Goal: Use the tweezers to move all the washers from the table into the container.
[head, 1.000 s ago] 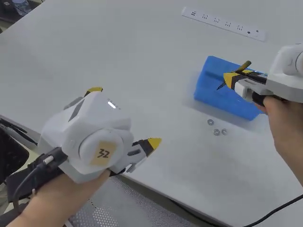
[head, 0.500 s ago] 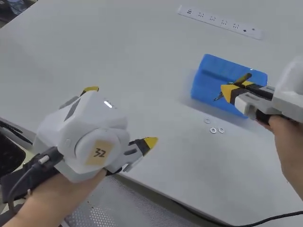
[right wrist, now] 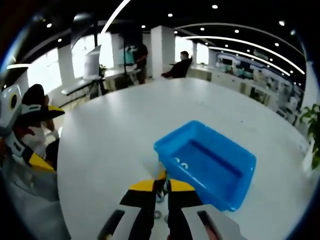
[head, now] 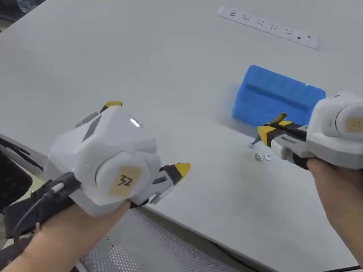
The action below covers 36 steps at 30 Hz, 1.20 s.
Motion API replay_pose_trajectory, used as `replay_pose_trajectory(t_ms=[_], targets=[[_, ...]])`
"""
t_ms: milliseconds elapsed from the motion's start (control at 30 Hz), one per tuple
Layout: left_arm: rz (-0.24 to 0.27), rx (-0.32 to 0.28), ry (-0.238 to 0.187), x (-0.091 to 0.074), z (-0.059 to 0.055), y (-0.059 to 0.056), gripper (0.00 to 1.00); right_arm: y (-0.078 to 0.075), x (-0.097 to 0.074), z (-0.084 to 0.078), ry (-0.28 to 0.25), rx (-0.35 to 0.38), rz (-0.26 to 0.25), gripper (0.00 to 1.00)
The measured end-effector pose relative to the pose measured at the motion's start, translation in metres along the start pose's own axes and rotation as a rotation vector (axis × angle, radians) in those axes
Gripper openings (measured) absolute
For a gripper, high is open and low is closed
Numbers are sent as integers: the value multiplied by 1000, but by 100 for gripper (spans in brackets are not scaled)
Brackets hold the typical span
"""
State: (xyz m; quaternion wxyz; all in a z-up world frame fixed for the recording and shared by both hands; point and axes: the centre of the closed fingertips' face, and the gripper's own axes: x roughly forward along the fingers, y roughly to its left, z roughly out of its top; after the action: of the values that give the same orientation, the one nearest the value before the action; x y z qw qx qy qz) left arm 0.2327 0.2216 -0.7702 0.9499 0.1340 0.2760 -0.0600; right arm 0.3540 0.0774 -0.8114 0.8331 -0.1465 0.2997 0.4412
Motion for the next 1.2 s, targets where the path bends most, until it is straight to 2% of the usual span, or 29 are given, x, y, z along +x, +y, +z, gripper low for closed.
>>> replay_pose_trajectory(t_ms=[233,333,467,567,633,767,933,1133,1200], targets=[[-2,5,4,0,-1,-1,90,-1,4,2,-23,3,-16,4],[-1,5,6,1,-1,-1,90,1,4,3,-56,41,-15,4],[0,7,7,1,-1,0,89,2,3,5,-75,72,-36,3],[-1,9,8,1,-1,-1,89,-1,1,2,-63,154,-48,3],[-4,10,10,1,-2,-1,89,-4,1,2,-72,158,-45,3],[-7,18,18,2,-3,-2,89,-6,0,2,-56,179,-31,3],[-8,16,18,2,-3,-2,89,-4,-8,10,-71,161,-19,3],[-12,17,20,2,-4,-3,89,-1,-20,25,-97,122,-10,4],[-12,17,20,2,-4,-3,89,-3,-25,35,-108,107,-6,4]])
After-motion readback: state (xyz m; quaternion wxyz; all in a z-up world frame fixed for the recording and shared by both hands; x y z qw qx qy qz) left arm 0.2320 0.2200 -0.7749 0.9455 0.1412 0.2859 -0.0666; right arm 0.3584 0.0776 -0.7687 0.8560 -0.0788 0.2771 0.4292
